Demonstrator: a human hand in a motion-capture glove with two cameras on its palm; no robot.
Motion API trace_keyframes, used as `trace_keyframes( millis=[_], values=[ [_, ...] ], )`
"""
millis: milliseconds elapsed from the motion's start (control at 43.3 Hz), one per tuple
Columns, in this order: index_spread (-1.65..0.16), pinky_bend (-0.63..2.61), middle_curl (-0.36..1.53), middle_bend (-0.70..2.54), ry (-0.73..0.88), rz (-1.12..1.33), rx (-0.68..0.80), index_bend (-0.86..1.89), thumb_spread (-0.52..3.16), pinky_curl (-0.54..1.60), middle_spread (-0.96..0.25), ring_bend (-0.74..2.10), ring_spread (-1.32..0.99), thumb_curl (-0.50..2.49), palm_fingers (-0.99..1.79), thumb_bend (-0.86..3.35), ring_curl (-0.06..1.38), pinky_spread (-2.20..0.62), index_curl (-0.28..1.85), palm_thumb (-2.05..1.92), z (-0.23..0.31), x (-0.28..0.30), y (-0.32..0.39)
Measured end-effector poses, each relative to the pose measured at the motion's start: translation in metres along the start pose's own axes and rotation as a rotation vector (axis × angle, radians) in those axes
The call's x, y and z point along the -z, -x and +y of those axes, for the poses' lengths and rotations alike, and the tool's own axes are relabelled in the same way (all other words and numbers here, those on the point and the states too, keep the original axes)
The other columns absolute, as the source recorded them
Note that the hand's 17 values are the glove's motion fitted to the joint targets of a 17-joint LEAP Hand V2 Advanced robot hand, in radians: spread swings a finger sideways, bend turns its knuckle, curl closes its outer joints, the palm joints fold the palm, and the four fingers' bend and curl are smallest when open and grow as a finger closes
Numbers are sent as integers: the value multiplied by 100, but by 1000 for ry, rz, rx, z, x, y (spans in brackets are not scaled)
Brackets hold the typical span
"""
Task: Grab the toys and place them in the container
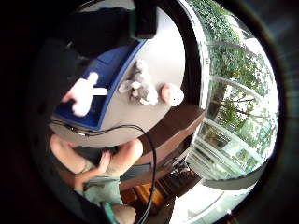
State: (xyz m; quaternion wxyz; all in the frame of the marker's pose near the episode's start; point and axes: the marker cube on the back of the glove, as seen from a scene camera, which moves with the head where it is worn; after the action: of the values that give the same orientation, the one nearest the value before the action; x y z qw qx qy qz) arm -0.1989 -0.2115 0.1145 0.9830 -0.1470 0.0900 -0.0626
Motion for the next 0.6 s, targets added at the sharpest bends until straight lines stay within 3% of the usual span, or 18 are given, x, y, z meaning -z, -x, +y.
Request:
trace_keyframes(
  millis=[323,600],
  values=[
    [-17,104,35,12,-67,10,-133,5,119,45,2,31,-2,64,-34,-2,33,4,30,24,38,48,-100],
    [-21,98,29,10,48,-18,-185,6,126,41,-7,21,1,54,-31,-1,32,6,23,22,-9,-68,-178]
  ],
)
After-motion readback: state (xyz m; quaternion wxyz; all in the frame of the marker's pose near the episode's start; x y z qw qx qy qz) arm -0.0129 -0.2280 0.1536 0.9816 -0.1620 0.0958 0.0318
